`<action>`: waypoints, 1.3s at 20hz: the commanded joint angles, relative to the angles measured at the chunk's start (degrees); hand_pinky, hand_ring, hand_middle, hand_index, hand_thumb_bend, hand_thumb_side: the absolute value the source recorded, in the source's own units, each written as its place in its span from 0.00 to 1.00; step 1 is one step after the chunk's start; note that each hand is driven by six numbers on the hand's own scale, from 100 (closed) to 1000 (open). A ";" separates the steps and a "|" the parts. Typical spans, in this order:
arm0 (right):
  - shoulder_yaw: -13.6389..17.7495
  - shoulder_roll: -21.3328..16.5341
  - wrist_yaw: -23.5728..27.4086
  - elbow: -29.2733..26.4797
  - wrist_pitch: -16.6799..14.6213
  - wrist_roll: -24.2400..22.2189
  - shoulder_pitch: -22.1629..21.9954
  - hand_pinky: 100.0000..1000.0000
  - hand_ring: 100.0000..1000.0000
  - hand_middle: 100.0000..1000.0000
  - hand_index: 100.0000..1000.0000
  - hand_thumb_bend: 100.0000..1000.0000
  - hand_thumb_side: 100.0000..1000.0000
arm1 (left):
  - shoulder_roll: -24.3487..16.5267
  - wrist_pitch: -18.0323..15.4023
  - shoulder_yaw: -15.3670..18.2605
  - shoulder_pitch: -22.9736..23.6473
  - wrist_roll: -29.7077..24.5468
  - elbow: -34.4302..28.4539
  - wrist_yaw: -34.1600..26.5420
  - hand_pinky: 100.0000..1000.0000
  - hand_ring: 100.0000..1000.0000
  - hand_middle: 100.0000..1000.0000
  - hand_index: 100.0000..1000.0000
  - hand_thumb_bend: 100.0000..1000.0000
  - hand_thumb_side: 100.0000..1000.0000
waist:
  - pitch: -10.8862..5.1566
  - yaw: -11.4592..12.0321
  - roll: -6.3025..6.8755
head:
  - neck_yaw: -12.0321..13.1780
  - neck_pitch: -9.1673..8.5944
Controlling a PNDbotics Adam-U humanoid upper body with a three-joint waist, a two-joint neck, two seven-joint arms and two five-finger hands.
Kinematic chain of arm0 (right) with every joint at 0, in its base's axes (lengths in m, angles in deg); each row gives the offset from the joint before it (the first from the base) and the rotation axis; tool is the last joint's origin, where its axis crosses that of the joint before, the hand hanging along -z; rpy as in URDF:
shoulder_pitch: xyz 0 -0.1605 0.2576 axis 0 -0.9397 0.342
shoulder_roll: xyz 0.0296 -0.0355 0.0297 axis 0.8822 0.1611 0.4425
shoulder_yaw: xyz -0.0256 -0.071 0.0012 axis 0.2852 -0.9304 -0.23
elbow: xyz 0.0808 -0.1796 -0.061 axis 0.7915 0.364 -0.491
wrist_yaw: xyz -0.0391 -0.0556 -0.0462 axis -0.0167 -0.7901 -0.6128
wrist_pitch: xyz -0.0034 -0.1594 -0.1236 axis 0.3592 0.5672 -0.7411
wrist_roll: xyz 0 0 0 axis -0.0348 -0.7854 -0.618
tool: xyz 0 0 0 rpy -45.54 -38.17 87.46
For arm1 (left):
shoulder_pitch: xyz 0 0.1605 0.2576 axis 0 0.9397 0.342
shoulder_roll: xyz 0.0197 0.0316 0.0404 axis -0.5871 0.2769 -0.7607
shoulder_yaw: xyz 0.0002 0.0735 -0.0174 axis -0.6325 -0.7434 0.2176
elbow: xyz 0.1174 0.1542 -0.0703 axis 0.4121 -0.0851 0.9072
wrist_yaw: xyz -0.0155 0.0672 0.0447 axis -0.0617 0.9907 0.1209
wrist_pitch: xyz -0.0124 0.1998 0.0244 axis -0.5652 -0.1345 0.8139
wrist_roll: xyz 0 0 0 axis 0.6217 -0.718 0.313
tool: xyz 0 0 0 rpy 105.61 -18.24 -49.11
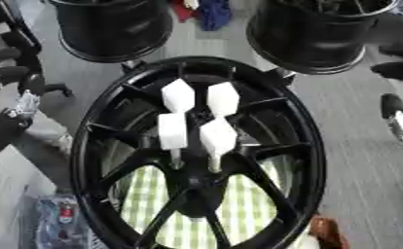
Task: Pull the pin out of the wheel hub.
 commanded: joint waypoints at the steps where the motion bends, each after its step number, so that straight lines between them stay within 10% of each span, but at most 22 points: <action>1: -1.73 -5.70 1.71 -1.14 -0.50 -2.30 2.60 0.87 0.82 0.90 1.00 0.00 0.24 | -0.92 -0.16 -0.15 -0.47 -0.43 -0.67 -0.14 0.79 0.72 0.78 0.87 0.31 0.55 | -0.85 0.18 -0.06 | -0.37 0.28; 11: -9.10 -12.84 6.74 -1.42 -1.92 -13.40 13.79 0.85 0.81 0.89 1.00 0.00 0.15 | -0.58 -0.42 -0.65 -0.46 -1.07 -0.44 -0.34 0.78 0.72 0.78 0.87 0.31 0.55 | -0.78 1.31 -0.23 | -0.95 0.28; 26: -16.45 -12.12 8.57 -0.38 -0.94 -27.63 25.17 0.84 0.80 0.88 1.00 0.00 0.29 | -0.67 -0.59 -1.00 -0.29 -1.65 -0.14 -0.45 0.78 0.74 0.79 0.87 0.30 0.56 | -0.96 1.77 -0.41 | -1.36 0.28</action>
